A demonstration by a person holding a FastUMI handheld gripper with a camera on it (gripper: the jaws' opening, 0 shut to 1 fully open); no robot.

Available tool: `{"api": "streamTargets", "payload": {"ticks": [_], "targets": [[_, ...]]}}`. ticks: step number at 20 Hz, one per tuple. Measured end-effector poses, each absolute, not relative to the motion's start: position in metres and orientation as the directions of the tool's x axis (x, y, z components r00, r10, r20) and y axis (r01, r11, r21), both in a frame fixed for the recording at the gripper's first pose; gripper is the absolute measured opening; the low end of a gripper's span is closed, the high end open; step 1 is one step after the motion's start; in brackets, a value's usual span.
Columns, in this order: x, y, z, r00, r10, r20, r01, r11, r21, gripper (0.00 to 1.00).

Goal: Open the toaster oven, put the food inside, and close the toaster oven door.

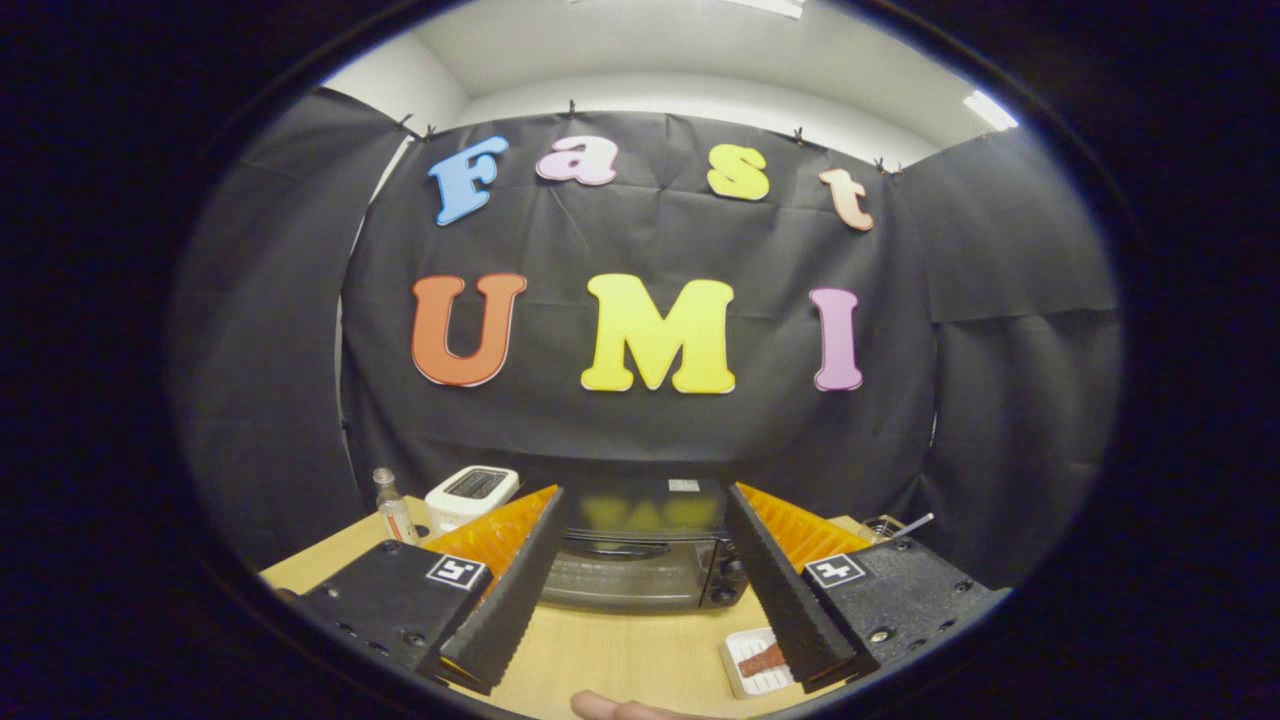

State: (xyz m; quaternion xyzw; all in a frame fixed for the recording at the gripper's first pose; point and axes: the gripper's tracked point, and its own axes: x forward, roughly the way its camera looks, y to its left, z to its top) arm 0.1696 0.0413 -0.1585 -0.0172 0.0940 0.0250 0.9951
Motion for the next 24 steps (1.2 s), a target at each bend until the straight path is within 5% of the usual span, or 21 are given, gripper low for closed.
{"api": "streamTargets", "payload": {"ticks": [8, 24], "targets": [[0.261, 0.054, -0.257, 0.896, 0.03, -0.442, -0.033, 0.999, 0.001, 1.0], [0.305, 0.076, -0.296, 0.82, 0.083, -0.566, -0.085, 0.996, 0.023, 1.0]]}}
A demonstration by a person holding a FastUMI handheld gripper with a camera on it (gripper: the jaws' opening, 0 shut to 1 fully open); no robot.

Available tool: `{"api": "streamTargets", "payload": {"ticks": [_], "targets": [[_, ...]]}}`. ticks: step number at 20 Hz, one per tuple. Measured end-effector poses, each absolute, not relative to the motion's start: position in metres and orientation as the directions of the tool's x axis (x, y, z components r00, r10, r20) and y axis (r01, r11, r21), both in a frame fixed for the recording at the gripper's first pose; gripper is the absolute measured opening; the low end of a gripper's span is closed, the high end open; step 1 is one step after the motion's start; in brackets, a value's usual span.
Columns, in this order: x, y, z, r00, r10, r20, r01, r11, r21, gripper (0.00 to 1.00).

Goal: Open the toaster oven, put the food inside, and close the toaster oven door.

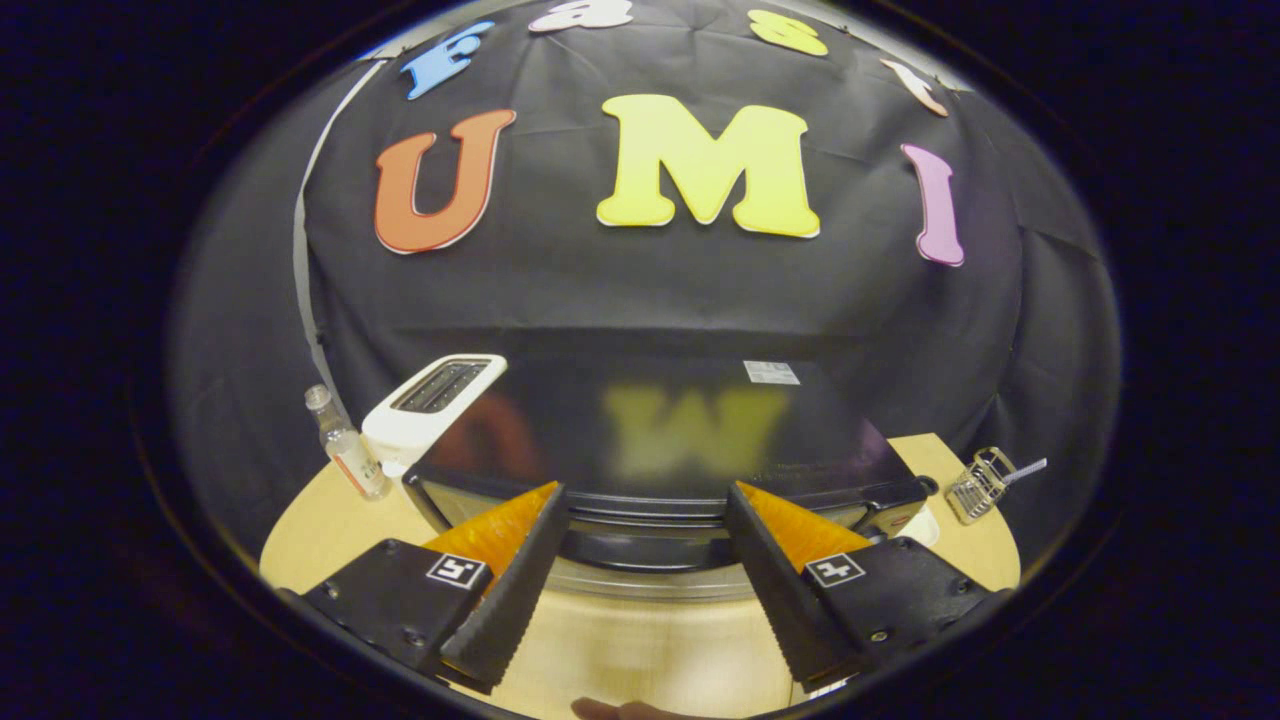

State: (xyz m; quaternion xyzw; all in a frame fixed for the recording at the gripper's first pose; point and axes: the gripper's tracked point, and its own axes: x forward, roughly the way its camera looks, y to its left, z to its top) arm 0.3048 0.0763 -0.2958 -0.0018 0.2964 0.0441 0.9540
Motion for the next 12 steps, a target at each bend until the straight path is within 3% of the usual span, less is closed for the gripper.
{"api": "streamTargets", "payload": {"ticks": [12], "targets": [[0.2961, 0.075, -0.3015, 0.764, 0.067, -0.642, -0.113, 0.993, -0.03, 1.0]]}}
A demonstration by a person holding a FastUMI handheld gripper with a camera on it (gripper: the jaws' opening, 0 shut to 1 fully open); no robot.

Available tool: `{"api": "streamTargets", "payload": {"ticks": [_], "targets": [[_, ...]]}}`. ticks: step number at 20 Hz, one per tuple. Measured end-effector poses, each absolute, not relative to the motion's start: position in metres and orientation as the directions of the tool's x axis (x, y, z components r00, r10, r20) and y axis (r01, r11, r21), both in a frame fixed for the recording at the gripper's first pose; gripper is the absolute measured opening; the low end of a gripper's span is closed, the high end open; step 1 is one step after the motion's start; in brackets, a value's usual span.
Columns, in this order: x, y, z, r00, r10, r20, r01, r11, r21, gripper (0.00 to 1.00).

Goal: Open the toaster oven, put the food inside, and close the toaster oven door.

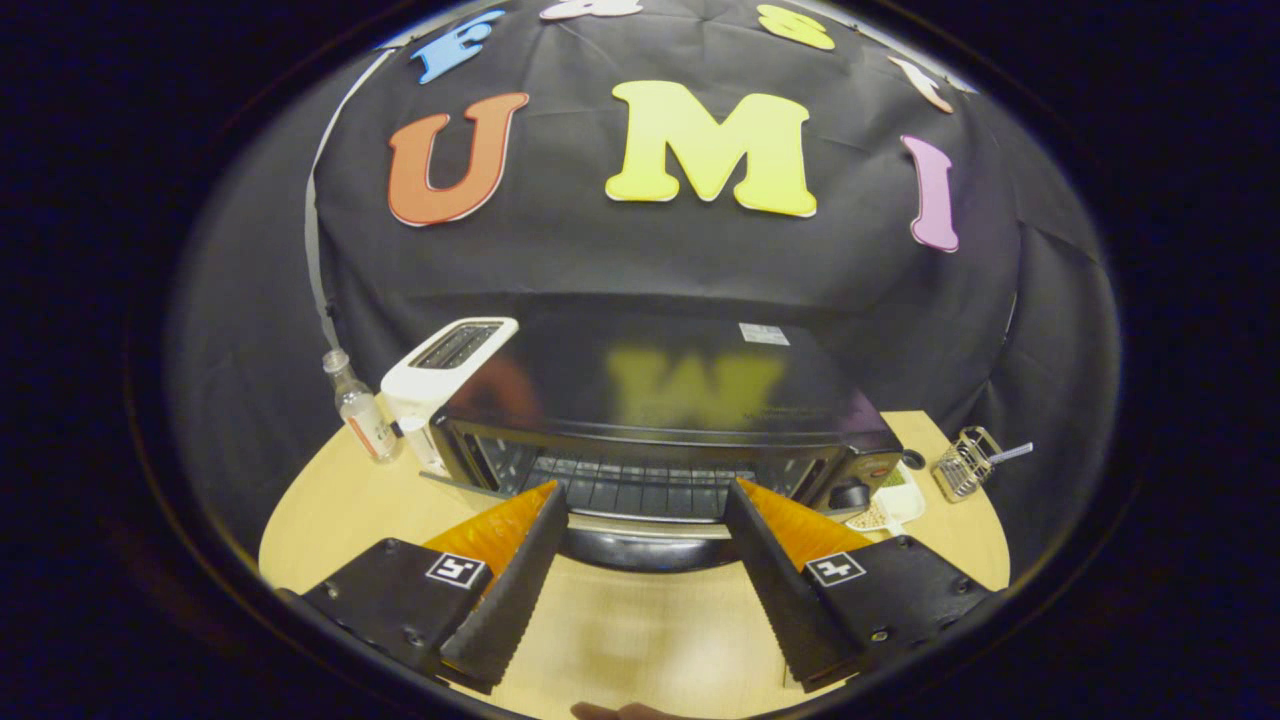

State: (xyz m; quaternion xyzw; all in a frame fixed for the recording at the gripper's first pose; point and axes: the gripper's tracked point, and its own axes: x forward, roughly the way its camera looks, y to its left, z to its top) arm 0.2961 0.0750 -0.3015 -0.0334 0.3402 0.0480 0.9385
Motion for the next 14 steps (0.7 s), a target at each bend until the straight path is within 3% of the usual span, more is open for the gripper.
{"api": "streamTargets", "payload": {"ticks": [14], "targets": [[0.256, 0.072, -0.34, 0.56, 0.065, -0.826, -0.147, 0.989, -0.022, 1.0]]}}
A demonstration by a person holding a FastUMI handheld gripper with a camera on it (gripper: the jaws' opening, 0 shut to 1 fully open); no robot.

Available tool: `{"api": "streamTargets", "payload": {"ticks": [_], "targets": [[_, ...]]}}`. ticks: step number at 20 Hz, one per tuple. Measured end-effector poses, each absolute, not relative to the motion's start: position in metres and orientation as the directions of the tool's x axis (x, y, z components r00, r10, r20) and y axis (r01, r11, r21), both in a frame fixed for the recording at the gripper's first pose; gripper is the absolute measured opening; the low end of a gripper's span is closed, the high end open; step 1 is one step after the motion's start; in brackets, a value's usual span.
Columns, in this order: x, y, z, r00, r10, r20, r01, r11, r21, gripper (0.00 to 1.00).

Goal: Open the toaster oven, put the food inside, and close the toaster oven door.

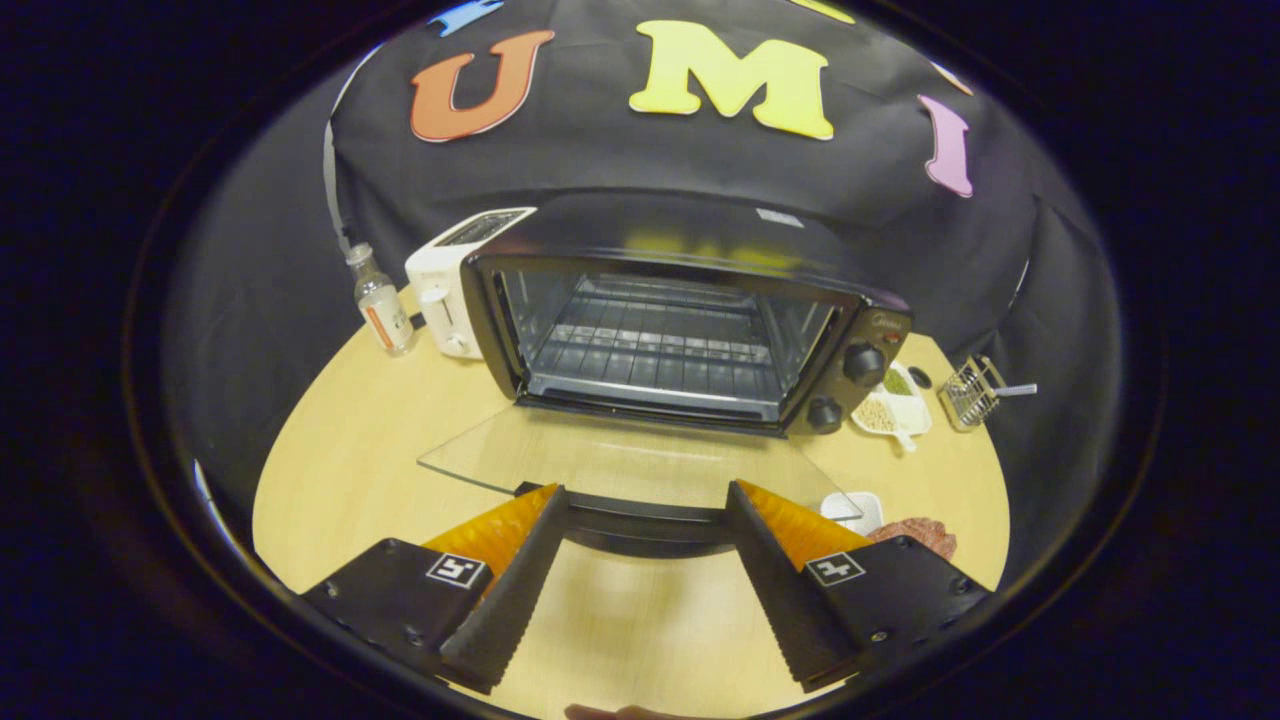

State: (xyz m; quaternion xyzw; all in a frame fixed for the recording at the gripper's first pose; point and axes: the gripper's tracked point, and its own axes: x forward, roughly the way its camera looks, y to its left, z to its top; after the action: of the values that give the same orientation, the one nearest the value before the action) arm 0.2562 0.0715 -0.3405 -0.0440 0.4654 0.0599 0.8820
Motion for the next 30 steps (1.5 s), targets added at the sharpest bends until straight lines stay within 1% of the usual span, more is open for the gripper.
{"api": "streamTargets", "payload": {"ticks": [5, 10, 20, 24, 30], "targets": [[0.24, 0.069, -0.375, 0.478, 0.091, -0.874, -0.149, 0.989, 0.022, 1.0], [0.234, 0.061, -0.404, 0.419, 0.091, -0.904, -0.068, 0.995, 0.069, 1.0], [0.238, 0.057, -0.405, 0.476, 0.104, -0.874, -0.123, 0.991, 0.051, 1.0], [0.231, 0.043, -0.39, 0.494, 0.123, -0.861, -0.14, 0.988, 0.061, 1.0], [0.218, 0.001, -0.35, 0.557, 0.146, -0.818, -0.169, 0.984, 0.061, 1.0]]}}
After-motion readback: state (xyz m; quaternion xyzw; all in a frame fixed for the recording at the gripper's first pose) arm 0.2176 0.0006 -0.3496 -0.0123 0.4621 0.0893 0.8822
